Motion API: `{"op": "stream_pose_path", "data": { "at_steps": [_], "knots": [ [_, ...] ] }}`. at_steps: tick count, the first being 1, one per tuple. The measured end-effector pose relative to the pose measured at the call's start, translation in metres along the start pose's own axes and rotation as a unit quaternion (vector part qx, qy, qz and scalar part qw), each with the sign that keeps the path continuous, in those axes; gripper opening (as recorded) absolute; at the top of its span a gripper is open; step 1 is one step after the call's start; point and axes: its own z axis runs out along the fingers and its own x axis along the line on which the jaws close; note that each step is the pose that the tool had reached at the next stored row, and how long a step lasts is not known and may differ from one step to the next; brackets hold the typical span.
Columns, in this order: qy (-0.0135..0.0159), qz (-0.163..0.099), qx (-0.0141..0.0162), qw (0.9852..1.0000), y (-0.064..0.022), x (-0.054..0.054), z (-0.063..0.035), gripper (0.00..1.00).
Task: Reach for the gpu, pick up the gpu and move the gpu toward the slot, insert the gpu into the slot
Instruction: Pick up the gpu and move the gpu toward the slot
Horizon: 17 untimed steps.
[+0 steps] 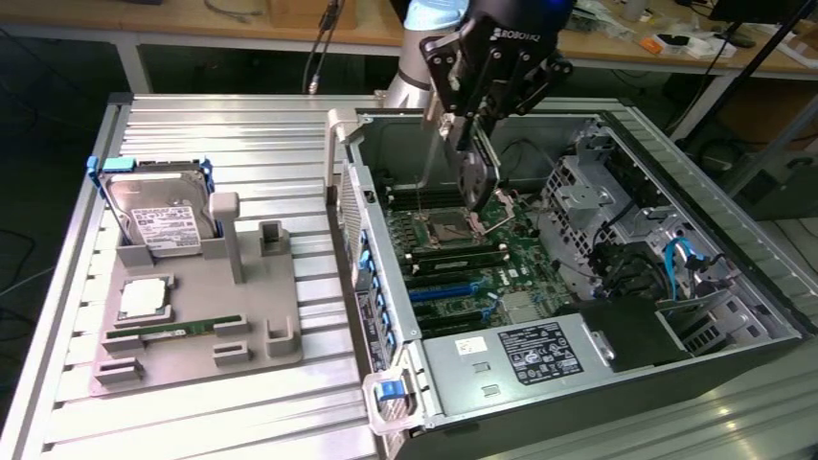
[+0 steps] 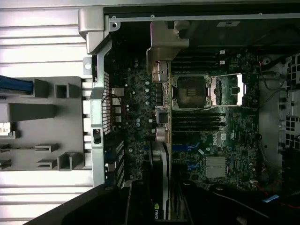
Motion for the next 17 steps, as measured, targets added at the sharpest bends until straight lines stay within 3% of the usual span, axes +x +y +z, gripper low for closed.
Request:
{"op": "stream_pose_path", "data": {
  "at_steps": [7, 13, 17],
  "knots": [
    [0.0001, -0.001, 0.0001, 1.0, 0.0006, -0.024, -0.0002, 0.27],
    [0.0006, -0.027, 0.0005, 0.9996, 0.0007, -0.031, -0.0001, 0.27],
    [0.0011, -0.053, 0.0008, 0.9986, 0.0008, -0.034, 0.0001, 0.27]
  ]
}}
